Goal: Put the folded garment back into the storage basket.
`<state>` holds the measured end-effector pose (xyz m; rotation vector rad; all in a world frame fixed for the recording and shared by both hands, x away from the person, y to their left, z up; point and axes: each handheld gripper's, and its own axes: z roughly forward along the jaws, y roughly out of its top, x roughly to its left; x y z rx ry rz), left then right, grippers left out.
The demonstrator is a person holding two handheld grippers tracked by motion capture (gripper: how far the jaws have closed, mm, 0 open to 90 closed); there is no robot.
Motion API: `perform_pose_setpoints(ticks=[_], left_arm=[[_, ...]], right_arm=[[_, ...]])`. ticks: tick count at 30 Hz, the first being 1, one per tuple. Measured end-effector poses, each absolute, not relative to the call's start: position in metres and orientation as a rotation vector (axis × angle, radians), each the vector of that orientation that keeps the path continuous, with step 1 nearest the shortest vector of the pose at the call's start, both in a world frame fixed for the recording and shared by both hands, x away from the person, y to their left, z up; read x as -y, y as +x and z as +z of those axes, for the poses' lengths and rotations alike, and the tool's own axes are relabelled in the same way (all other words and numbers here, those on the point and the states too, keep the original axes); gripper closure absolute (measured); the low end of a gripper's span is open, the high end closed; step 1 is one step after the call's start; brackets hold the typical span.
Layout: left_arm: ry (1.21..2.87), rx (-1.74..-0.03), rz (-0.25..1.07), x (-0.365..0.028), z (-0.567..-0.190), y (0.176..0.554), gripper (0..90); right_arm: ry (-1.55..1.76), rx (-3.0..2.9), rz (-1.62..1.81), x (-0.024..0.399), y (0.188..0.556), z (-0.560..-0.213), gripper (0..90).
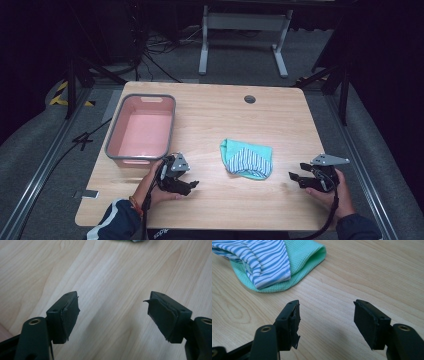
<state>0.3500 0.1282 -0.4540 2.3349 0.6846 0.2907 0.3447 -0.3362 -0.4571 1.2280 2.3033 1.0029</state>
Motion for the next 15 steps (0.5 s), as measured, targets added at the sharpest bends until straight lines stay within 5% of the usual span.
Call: perform_pose_setpoints(ticks=[15], left_arm=[[2.314,-0.687,0.229,-0.098,-0.443,0.373,24.0]], right_arm=[[1.181,-2.311,1.012,0.324,0.356,-0.445,33.9]])
